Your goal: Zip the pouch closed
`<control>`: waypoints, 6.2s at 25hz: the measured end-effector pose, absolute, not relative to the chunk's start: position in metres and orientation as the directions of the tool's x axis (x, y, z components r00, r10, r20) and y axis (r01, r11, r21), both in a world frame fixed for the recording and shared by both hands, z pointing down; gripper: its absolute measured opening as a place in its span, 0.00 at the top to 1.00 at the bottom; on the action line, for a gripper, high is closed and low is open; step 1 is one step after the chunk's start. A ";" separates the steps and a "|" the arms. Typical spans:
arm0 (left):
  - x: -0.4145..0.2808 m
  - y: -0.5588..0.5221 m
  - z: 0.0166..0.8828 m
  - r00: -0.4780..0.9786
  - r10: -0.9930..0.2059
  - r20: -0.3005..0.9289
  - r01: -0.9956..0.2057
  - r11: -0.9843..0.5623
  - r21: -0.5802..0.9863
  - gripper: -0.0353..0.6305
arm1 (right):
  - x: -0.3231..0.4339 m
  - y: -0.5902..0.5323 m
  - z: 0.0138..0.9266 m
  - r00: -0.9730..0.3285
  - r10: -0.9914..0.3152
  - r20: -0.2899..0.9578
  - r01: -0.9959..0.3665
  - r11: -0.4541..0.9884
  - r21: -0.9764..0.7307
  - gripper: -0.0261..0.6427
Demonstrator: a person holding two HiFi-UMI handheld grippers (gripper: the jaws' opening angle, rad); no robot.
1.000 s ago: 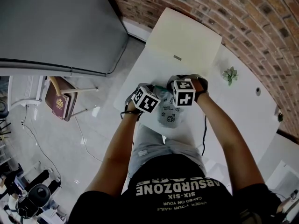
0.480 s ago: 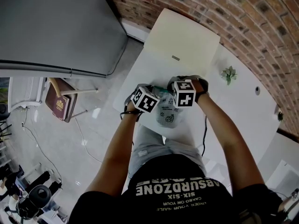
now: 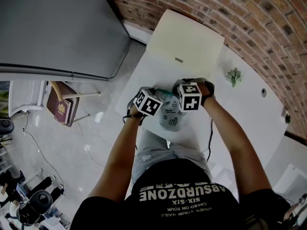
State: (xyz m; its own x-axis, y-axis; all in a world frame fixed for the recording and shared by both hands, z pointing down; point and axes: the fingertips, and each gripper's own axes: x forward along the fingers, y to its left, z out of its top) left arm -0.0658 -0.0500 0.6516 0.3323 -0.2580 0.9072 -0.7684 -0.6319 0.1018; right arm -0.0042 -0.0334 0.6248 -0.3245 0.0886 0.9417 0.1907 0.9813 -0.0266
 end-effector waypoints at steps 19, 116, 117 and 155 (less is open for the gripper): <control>-0.066 -0.050 0.652 0.322 -0.251 0.913 -0.779 -0.618 0.105 0.91 | 0.005 -0.027 0.623 -0.310 0.068 0.948 0.206 0.978 -0.003 0.96; -0.065 -0.050 0.653 0.290 -0.251 0.924 -0.797 -0.598 0.088 0.91 | 0.044 -0.001 0.622 -0.354 0.028 0.935 0.090 0.996 0.004 0.96; -0.065 -0.050 0.653 0.290 -0.251 0.924 -0.797 -0.597 0.088 0.91 | 0.044 -0.001 0.622 -0.354 0.026 0.935 0.091 0.996 0.007 0.96; -0.064 -0.049 0.652 0.288 -0.247 0.925 -0.797 -0.597 0.089 0.91 | 0.060 0.000 0.621 -0.353 -0.015 0.935 0.069 0.997 0.042 0.96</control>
State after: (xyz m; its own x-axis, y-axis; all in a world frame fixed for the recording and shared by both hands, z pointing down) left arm -0.0643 -0.0493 0.6525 0.2882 -0.2473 0.9251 -0.7973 -0.5970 0.0888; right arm 0.0600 0.0004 0.6207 -0.3535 -0.0155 0.9353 0.0686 0.9967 0.0424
